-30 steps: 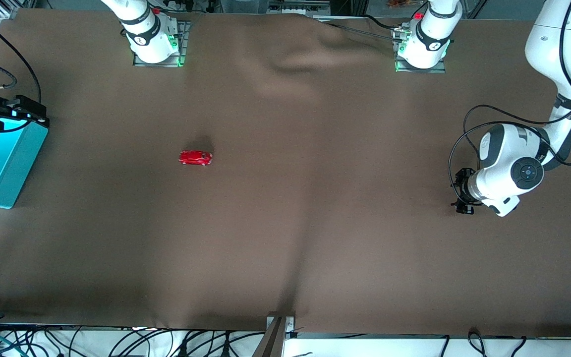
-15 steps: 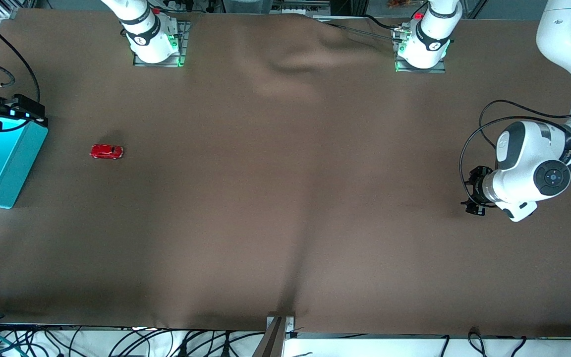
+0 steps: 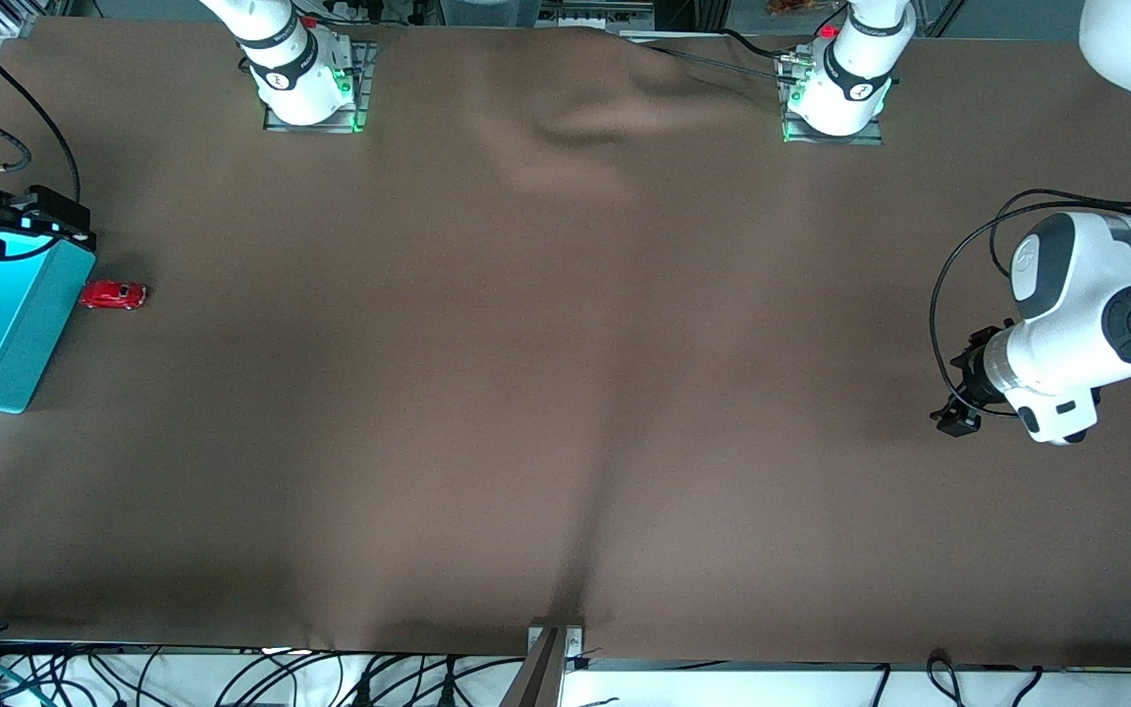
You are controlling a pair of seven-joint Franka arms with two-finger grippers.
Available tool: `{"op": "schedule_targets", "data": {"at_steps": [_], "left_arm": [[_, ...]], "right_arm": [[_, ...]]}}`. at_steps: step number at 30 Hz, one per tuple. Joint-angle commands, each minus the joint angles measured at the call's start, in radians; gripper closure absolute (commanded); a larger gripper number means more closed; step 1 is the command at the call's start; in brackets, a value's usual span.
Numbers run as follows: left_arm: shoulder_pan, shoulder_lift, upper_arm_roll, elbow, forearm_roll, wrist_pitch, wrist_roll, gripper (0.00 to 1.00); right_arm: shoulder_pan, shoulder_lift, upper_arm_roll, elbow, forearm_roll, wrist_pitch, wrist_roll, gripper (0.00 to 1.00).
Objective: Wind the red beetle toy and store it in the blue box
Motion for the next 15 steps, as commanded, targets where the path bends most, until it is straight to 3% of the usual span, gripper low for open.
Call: {"op": "schedule_targets", "data": {"at_steps": [1, 5, 15], "left_arm": [[0.008, -0.085, -0.01, -0.01, -0.024, -0.028, 0.16, 0.0], [0.005, -0.108, -0.01, 0.022, -0.024, -0.042, 0.268, 0.0], [0.008, -0.11, -0.025, 0.183, -0.036, -0.235, 0.575, 0.0]], "right_arm": [[-0.001, -0.005, -0.001, 0.012, -0.002, -0.012, 0.009, 0.0], [-0.001, -0.005, -0.001, 0.012, -0.003, -0.012, 0.009, 0.0], [-0.001, -0.005, -0.002, 0.012, -0.006, -0.012, 0.004, 0.0]]}}
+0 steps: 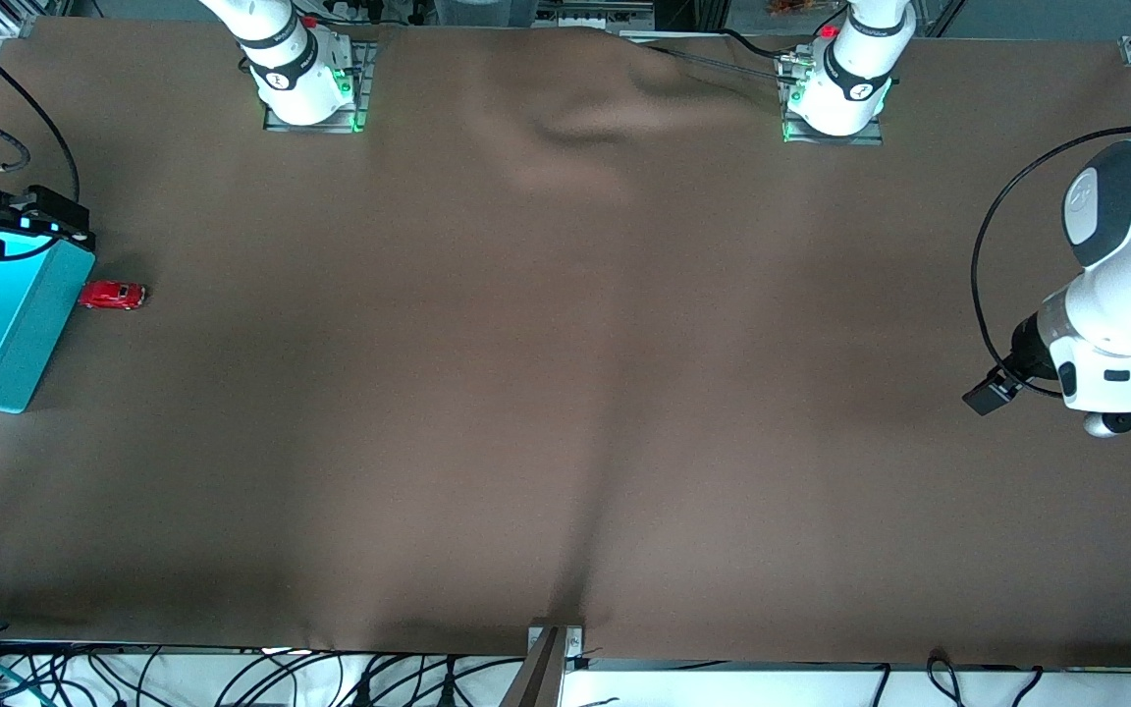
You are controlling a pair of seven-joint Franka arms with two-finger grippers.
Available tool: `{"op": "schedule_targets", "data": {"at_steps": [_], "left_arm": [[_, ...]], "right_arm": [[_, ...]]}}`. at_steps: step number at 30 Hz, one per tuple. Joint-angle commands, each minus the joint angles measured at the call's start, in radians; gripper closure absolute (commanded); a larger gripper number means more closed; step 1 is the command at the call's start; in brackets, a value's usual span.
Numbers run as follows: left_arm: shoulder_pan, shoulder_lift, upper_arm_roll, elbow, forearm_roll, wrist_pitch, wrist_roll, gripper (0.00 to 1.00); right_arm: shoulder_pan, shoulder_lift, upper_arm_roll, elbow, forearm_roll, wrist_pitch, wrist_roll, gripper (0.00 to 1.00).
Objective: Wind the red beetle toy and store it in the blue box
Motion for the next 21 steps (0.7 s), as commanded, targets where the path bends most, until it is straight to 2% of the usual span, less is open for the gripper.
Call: {"op": "schedule_targets", "data": {"at_steps": [1, 10, 21], "left_arm": [[0.006, 0.001, -0.004, 0.095, -0.044, -0.097, 0.183, 0.0], [0.008, 0.001, -0.003, 0.196, -0.131, -0.128, 0.361, 0.0], [0.008, 0.001, -0.004, 0.294, -0.139, -0.223, 0.593, 0.0]], "right_arm": [[0.0, -0.005, -0.001, 0.012, -0.01, -0.012, 0.006, 0.0], [0.001, -0.005, 0.0, 0.012, -0.008, -0.007, 0.01, 0.0], [-0.005, 0.027, -0.004, 0.011, 0.004, -0.006, 0.014, 0.0]]}}
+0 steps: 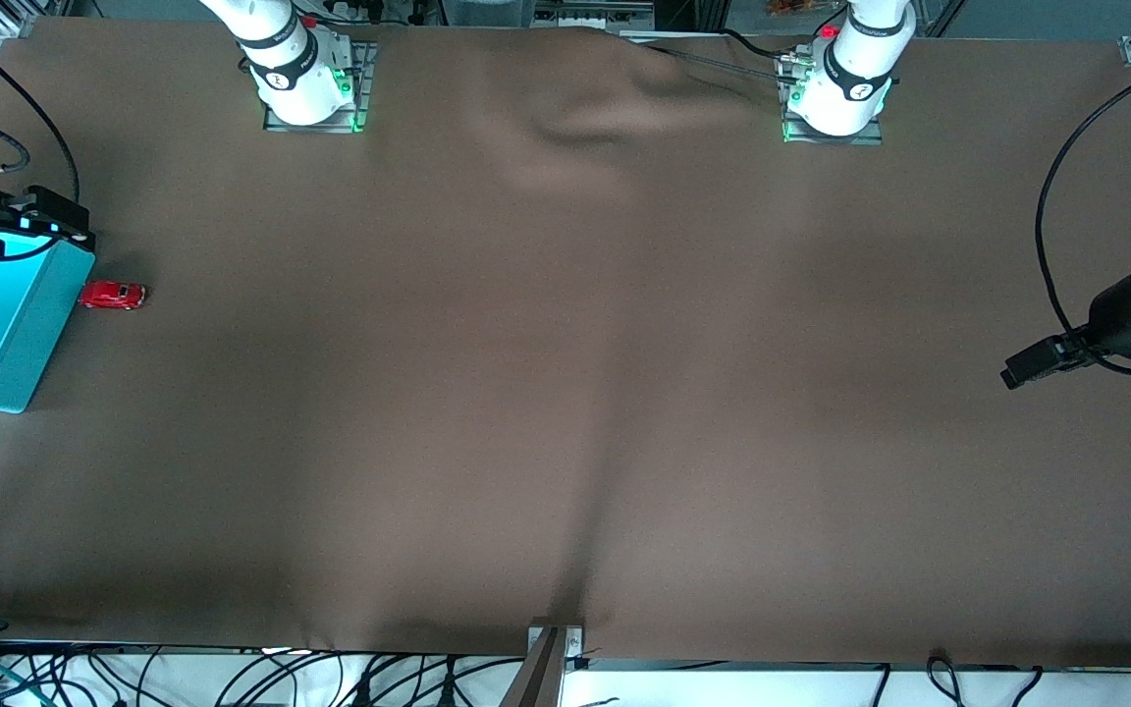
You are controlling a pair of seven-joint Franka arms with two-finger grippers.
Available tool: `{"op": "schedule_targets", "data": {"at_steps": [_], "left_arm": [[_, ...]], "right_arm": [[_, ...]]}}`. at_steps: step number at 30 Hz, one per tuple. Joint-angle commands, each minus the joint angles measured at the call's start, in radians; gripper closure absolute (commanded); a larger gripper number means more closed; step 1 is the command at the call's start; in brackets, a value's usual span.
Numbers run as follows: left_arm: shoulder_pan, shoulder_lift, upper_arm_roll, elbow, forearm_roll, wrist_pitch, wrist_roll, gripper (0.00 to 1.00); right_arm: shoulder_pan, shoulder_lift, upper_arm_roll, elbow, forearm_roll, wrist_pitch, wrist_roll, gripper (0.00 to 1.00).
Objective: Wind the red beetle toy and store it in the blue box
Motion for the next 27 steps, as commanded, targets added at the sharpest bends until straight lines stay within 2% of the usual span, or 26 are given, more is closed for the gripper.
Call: {"op": "schedule_targets", "data": {"at_steps": [1, 10, 17, 27], "left_arm": [[0.007, 0.003, -0.003, 0.064, -0.023, -0.074, 0.143, 0.0], [0.009, 0.003, 0.005, 0.107, -0.009, -0.081, 0.165, 0.0], [0.007, 0.006, 0.007, 0.107, -0.012, -0.081, 0.161, 0.0], [0.007, 0.012, 0.016, 0.133, -0.006, -0.079, 0.165, 0.0]], "right_arm": [[-0.003, 0.022, -0.002, 0.012, 0.004, -0.005, 0.013, 0.0], [-0.003, 0.018, -0.005, 0.046, -0.004, -0.024, 0.031, 0.0], [-0.008, 0.013, -0.019, 0.045, 0.004, -0.177, 0.042, 0.0], [-0.01, 0.015, -0.019, 0.045, -0.007, -0.142, 0.048, 0.0]]}}
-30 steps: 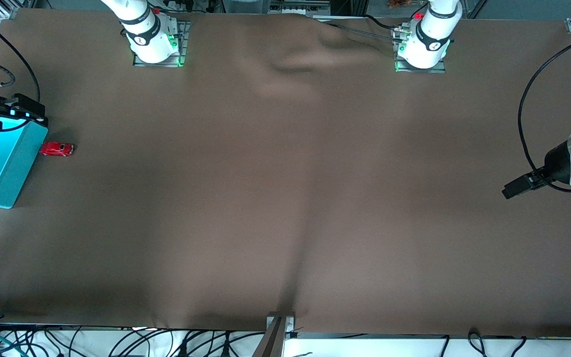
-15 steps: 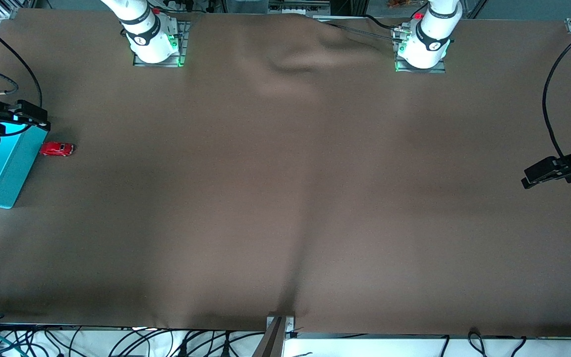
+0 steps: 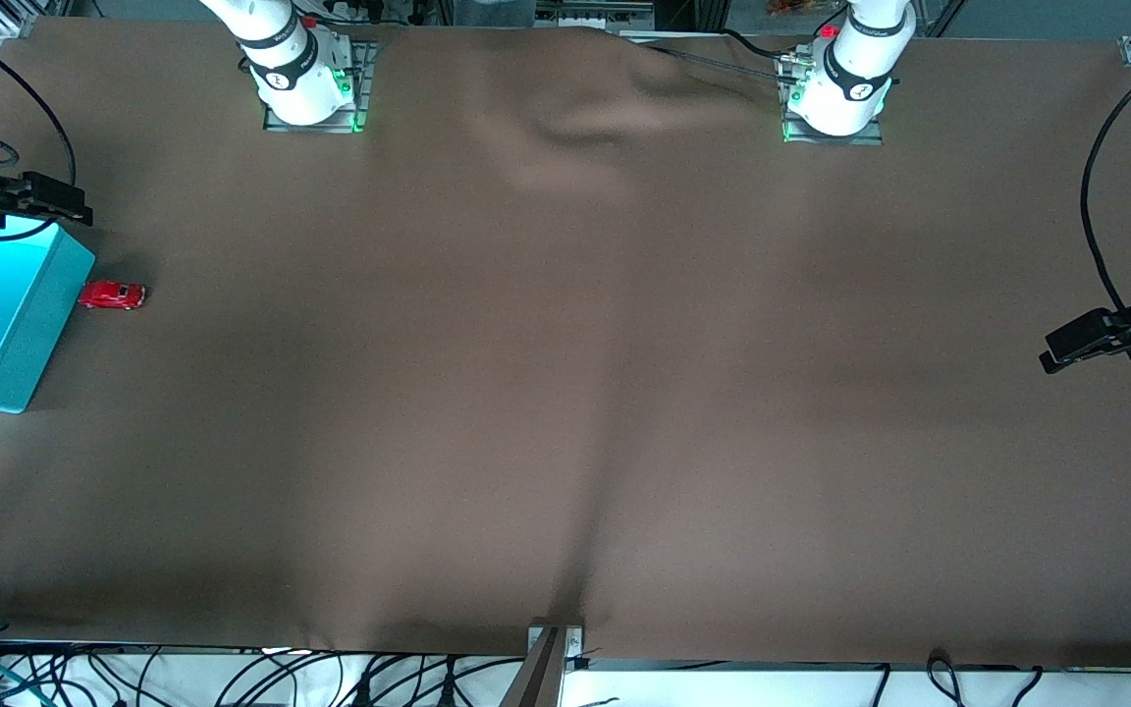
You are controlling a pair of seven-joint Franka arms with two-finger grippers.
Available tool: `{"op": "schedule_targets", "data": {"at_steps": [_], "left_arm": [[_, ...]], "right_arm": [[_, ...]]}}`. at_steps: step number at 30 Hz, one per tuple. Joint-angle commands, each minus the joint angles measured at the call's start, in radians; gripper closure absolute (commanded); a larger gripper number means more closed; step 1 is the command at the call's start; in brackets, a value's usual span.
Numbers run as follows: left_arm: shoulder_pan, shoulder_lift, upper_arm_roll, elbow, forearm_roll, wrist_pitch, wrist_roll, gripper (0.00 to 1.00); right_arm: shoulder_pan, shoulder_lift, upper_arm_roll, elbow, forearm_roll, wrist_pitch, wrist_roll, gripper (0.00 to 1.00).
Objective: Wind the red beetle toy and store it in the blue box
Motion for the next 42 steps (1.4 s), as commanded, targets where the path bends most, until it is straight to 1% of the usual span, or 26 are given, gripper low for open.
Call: {"op": "schedule_targets", "data": {"at_steps": [1, 4, 6, 8, 11, 13, 19, 22, 27, 35, 42], "left_arm": [[0.0, 0.01, 0.005, 0.038, -0.003, -0.018, 0.031, 0.0], [-0.002, 0.01, 0.002, 0.036, -0.003, -0.018, 0.046, 0.0], [-0.002, 0.012, 0.0, 0.036, -0.008, -0.018, 0.054, 0.0], [-0.005, 0.012, 0.0, 0.036, -0.017, -0.018, 0.05, 0.0], [-0.005, 0.01, 0.0, 0.036, -0.017, -0.018, 0.048, 0.0], [-0.008, 0.01, 0.0, 0.036, -0.017, -0.018, 0.051, 0.0], [-0.006, 0.01, 0.0, 0.036, -0.015, -0.018, 0.057, 0.0], [-0.006, 0.01, -0.001, 0.035, -0.017, -0.018, 0.057, 0.0], [-0.01, 0.01, -0.003, 0.036, -0.018, -0.018, 0.057, 0.0], [-0.011, 0.01, -0.003, 0.036, -0.015, -0.018, 0.057, 0.0], [-0.014, 0.012, -0.003, 0.036, -0.018, -0.017, 0.053, 0.0]], "right_arm": [[-0.006, 0.002, -0.002, 0.014, -0.005, 0.012, 0.011, 0.0], [-0.003, 0.005, 0.0, 0.014, -0.005, 0.021, 0.021, 0.0], [-0.001, 0.006, 0.006, 0.014, -0.001, 0.026, 0.062, 0.0], [0.002, 0.003, 0.003, -0.013, 0.0, 0.056, 0.115, 0.0], [0.002, -0.014, 0.0, -0.085, -0.007, 0.119, 0.142, 0.0], [0.002, -0.017, -0.011, -0.105, -0.007, 0.148, 0.142, 0.0], [0.002, -0.014, -0.038, -0.13, -0.002, 0.17, 0.147, 0.0], [0.002, -0.017, -0.063, -0.165, -0.004, 0.217, 0.156, 0.0], [0.002, -0.018, -0.081, -0.217, -0.004, 0.282, 0.162, 0.0], [0.002, -0.03, -0.097, -0.318, -0.013, 0.4, 0.199, 0.0], [0.002, -0.034, -0.121, -0.386, -0.013, 0.489, 0.201, 0.0]]}}
